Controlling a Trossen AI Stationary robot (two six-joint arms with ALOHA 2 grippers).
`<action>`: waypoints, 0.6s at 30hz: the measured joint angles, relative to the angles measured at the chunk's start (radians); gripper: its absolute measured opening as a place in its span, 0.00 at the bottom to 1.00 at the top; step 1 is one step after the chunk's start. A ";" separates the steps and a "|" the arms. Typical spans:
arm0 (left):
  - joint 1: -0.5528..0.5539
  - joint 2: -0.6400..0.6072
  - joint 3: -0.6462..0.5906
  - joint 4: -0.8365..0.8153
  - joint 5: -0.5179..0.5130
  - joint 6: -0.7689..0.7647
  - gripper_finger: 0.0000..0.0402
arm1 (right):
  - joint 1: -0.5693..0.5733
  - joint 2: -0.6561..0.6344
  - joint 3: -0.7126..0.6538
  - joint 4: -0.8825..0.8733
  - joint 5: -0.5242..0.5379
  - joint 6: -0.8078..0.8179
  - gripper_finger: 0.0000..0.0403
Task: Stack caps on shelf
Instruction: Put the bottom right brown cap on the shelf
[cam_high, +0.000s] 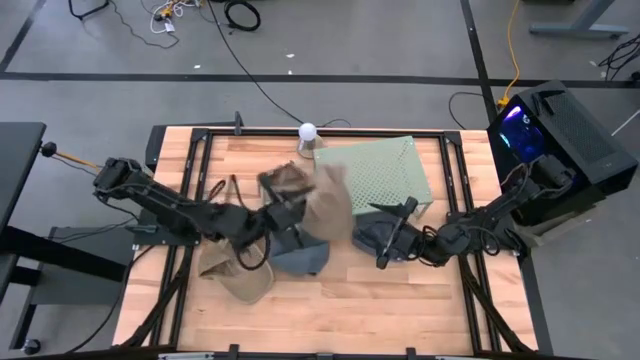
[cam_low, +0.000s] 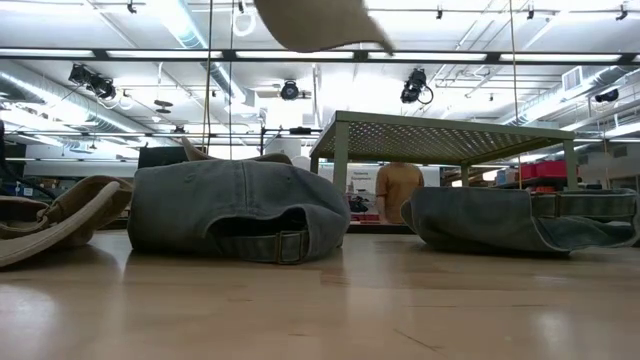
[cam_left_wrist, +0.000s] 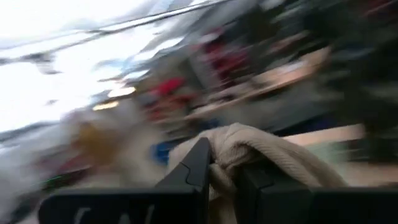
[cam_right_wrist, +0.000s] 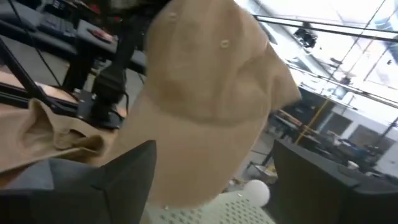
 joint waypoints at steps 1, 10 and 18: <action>0.029 -0.007 0.007 -0.091 0.074 -0.104 0.10 | -0.005 0.000 0.000 -0.008 -0.014 0.015 0.79; 0.250 -0.011 0.158 -0.604 0.444 -0.517 0.10 | -0.041 0.000 0.000 -0.038 -0.203 0.116 0.79; 0.323 0.020 0.337 -0.769 0.490 -0.618 0.10 | -0.103 0.000 0.002 -0.057 -0.323 0.235 0.79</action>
